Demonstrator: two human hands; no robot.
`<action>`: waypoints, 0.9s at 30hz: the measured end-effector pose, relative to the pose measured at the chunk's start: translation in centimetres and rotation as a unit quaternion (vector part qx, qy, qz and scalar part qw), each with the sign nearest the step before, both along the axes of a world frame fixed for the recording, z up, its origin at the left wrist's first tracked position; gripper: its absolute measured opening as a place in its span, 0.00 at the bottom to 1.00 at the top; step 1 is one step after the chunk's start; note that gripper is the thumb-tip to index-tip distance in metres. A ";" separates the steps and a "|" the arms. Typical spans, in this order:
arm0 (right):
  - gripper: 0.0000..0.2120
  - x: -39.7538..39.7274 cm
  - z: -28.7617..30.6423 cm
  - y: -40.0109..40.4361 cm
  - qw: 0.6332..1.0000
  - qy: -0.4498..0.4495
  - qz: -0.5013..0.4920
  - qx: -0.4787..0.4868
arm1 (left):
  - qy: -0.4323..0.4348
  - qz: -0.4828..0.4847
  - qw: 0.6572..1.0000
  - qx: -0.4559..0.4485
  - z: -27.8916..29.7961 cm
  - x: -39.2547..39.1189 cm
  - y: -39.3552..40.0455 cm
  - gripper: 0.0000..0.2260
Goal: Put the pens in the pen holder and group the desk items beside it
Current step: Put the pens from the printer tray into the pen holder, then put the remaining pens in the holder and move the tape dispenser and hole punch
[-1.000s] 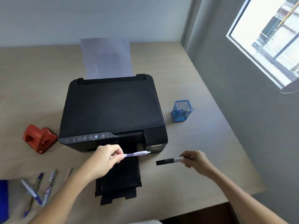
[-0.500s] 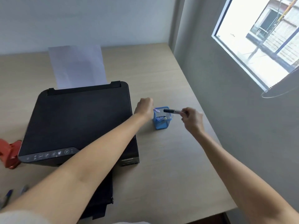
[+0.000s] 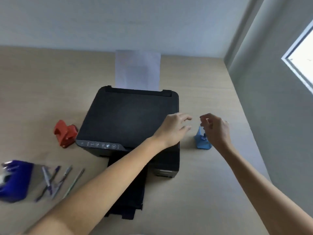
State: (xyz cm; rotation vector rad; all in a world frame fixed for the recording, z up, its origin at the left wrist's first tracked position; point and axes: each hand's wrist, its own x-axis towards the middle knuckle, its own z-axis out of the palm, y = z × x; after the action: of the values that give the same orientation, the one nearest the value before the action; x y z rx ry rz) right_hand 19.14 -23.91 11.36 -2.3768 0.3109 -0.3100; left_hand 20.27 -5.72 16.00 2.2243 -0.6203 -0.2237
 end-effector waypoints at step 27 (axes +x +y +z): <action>0.18 -5.3 -13.2 48.1 0.772 0.246 0.500 -0.306 | 0.301 0.462 0.807 0.210 -19.5 -6.1 48.2 0.11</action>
State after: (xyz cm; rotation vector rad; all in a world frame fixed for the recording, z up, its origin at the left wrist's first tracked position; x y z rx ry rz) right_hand 13.85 24.21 -1.83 -2.8113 -0.9795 0.8493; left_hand 14.16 42.46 -3.53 2.3928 0.9434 -0.5505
